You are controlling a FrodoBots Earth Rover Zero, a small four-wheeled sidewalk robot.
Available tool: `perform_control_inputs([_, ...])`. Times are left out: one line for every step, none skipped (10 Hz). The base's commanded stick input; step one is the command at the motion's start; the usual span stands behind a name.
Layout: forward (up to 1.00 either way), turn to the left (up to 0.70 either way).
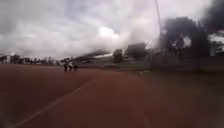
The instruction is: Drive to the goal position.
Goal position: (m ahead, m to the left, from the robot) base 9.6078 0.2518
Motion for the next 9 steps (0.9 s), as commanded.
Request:
perform_control_inputs([0.85, 0.0])
perform_control_inputs([0.85, 0.0])
perform_control_inputs([0.85, 0.0])
perform_control_inputs([0.85, 0.0])
perform_control_inputs([0.85, 0.0])
perform_control_inputs([0.85, 0.0])
perform_control_inputs([0.85, 0.0])
perform_control_inputs([0.85, 0.0])
perform_control_inputs([0.85, 0.0])
